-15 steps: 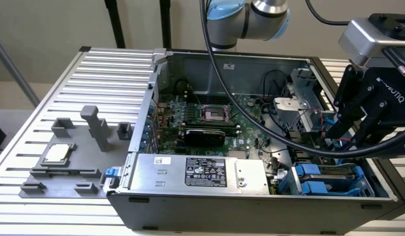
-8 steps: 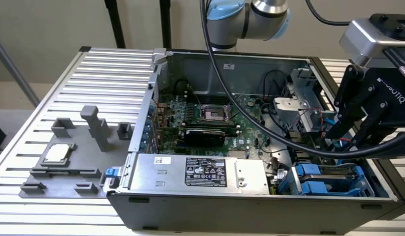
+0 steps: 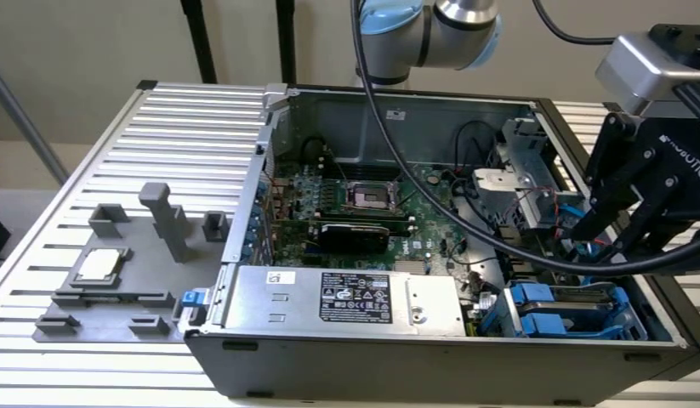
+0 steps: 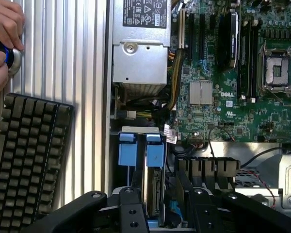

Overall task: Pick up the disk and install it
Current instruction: 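Insert the first disk wire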

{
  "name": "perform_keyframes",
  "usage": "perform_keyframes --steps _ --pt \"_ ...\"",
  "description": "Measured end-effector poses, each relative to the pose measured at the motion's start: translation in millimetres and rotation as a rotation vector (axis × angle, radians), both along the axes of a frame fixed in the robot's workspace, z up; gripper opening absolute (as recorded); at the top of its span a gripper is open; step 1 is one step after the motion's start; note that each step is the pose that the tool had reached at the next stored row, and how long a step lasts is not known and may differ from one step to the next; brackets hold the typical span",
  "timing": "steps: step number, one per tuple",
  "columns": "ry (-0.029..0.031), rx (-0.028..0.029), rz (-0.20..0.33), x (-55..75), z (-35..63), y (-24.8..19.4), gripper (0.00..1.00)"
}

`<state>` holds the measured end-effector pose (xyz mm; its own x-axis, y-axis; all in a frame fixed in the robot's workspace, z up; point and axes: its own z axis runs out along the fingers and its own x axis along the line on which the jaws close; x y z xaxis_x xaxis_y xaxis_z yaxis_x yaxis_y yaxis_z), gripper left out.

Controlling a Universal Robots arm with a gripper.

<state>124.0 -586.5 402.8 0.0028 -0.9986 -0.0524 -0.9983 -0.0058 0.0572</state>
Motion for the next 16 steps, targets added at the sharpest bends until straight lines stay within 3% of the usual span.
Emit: perform_keyframes --steps 5,9,16 --pt "0.0020 0.0009 0.000 22.8 -0.3 0.0 0.41" --pt "0.0026 0.0011 0.000 39.0 -6.7 0.0 0.41" --pt "0.0025 0.0011 0.003 42.3 -19.4 3.1 0.41"
